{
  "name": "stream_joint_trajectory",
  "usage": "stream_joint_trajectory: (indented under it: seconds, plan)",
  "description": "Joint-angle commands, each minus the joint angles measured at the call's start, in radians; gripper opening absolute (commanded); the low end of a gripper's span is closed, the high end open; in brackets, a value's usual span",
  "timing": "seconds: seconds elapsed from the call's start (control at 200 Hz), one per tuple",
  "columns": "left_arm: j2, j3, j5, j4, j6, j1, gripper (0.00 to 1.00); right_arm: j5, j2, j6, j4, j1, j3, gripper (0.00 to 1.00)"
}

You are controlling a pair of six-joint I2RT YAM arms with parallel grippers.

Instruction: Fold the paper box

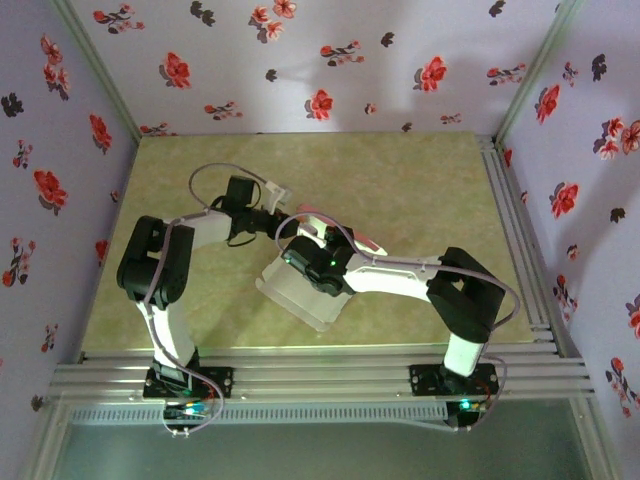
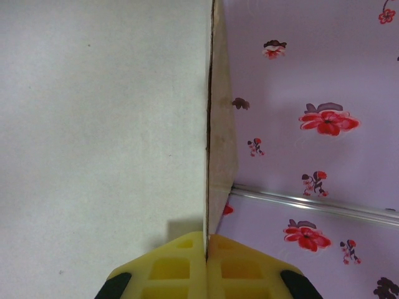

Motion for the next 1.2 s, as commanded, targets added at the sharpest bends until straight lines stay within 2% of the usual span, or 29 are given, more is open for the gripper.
stream_joint_trajectory:
  seconds: [0.0, 0.115, 0.34, 0.41, 0.59, 0.89, 1.195]
  plan:
    - [0.016, 0.000, -0.085, 0.031, -0.014, -0.024, 0.29, 0.003, -0.014, 0.000, 0.001, 0.012, -0.001, 0.00]
    - [0.014, -0.006, -0.155, 0.043, -0.017, -0.052, 0.24, 0.003, -0.010, 0.006, -0.005, 0.012, 0.004, 0.00]
    - [-0.014, -0.079, -0.265, 0.140, -0.018, -0.090, 0.26, 0.004, -0.012, 0.045, -0.035, 0.014, 0.021, 0.00]
    - [-0.018, -0.100, -0.268, 0.174, -0.019, -0.092, 0.28, 0.005, -0.017, 0.053, -0.042, 0.015, 0.026, 0.00]
    - [-0.017, -0.118, -0.253, 0.207, -0.019, -0.097, 0.27, -0.032, -0.025, 0.106, -0.098, 0.015, 0.057, 0.00]
    - [-0.030, -0.142, -0.237, 0.237, -0.001, -0.100, 0.15, -0.133, -0.054, 0.220, -0.203, 0.007, 0.115, 0.00]
    - [-0.043, -0.184, -0.228, 0.310, 0.012, -0.104, 0.09, -0.330, -0.107, 0.391, -0.333, -0.037, 0.209, 0.16]
